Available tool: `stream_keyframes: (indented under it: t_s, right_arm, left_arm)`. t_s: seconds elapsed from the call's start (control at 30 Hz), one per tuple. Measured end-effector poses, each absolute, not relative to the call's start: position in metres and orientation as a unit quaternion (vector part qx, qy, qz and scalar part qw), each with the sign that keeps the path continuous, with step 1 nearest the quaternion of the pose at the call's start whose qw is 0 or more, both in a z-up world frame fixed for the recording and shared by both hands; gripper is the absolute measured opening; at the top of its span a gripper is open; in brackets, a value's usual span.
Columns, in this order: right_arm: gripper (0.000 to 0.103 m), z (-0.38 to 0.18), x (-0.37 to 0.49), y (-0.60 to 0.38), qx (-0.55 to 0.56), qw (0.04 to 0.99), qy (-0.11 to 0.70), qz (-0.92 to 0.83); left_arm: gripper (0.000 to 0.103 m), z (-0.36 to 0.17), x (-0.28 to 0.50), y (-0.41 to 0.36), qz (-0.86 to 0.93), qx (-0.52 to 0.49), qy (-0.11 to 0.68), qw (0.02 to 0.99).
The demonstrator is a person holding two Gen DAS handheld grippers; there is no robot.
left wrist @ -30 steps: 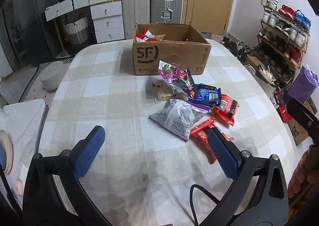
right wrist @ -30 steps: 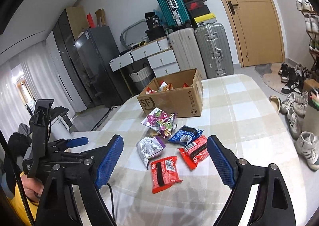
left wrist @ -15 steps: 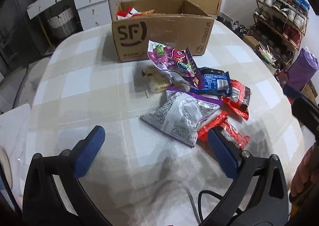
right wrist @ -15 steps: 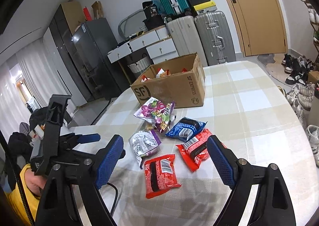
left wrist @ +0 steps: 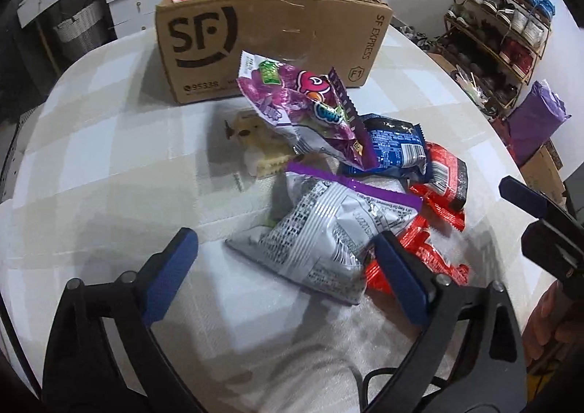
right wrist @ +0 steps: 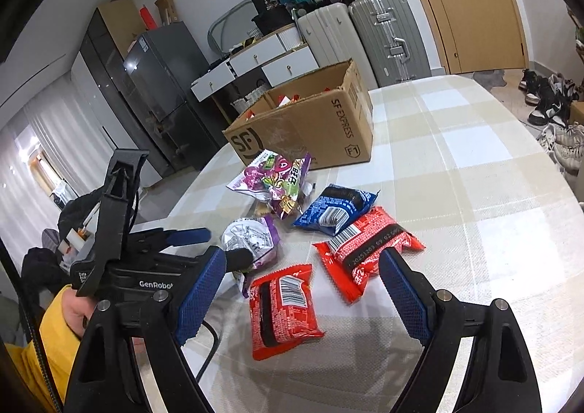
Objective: Organize snacks
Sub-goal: 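Grasp the silver-purple chip bag with the left tool while the right tool grasps the red wafer pack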
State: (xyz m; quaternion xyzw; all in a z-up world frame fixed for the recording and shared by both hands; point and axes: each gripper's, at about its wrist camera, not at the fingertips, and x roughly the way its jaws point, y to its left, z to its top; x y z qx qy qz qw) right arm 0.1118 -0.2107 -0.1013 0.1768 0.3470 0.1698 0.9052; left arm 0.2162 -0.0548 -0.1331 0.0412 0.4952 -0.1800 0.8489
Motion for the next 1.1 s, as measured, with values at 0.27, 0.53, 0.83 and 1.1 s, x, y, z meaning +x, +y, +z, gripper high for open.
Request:
stream_keyframes:
  t_s: [0.27,0.53,0.83,1.1]
  right_arm:
    - [0.087,-0.11,0.116,-0.212,0.183,0.9,0.356,0.172]
    - [0.087,-0.11,0.117,-0.209,0.184,0.898,0.358,0.177]
    - [0.087,-0.112,0.12,-0.204,0.181,0.893,0.372,0.176]
    - [0.087,-0.12,0.122,-0.184,0.158,0.883,0.403,0.18]
  left_arm:
    - [0.067,-0.137,0.219,-0.07,-0.217,0.048,0.479,0.849]
    - [0.04,-0.131,0.206,-0.083,-0.23,0.078,0.47,0.848]
    - [0.035,-0.121,0.193,-0.067,-0.226,0.062,0.466,0.854]
    - [0.035,-0.107,0.176,-0.042,-0.221,0.029,0.452,0.864]
